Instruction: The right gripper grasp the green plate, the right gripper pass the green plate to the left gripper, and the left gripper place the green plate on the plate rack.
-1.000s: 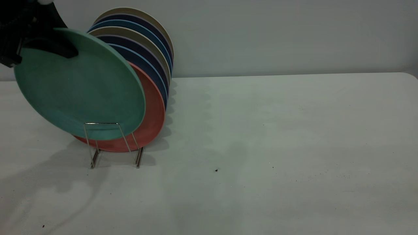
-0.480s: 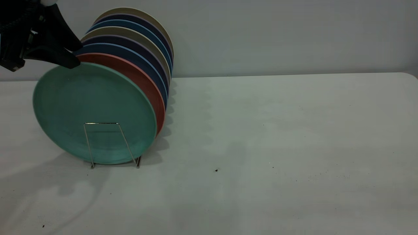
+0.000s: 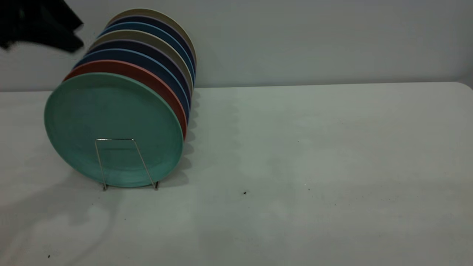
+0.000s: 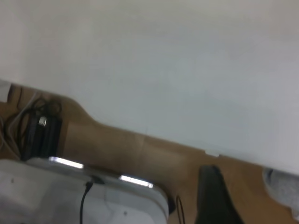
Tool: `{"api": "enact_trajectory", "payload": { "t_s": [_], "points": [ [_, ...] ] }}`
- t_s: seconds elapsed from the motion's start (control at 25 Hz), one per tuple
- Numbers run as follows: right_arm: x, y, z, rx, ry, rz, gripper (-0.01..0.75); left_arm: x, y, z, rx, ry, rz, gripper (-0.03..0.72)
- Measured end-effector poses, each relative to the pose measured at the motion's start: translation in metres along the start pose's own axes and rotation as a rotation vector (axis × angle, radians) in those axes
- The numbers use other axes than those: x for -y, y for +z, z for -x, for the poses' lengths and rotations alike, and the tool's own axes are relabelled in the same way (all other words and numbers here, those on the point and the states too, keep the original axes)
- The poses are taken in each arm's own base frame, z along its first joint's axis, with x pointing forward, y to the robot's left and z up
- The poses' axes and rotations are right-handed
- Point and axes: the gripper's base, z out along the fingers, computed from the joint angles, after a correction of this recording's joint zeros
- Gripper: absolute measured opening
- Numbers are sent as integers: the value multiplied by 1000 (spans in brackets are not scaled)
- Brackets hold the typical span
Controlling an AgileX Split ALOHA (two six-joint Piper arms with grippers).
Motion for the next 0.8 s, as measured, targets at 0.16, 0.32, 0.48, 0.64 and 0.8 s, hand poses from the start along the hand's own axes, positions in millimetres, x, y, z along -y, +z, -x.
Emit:
{"api": "enact_trajectory", "payload": {
  "t_s": [0.16, 0.32, 0.48, 0.64, 0.8],
  "points": [
    [4, 7, 0, 28, 17, -32, 457, 7, -50, 26, 63, -145, 81, 410],
    [9, 8, -1, 27, 62, -87, 457, 27, -106, 46, 101, -320, 143, 410],
    [11, 8, -2, 23, 64, -109, 457, 60, -152, 52, 32, -493, 143, 410],
    [7, 1, -7, 78, 5, -84, 457, 93, -183, 44, -126, -692, 122, 410],
    [4, -11, -19, 197, -34, -78, 457, 111, -205, 36, -206, -897, 221, 410]
  ]
}}
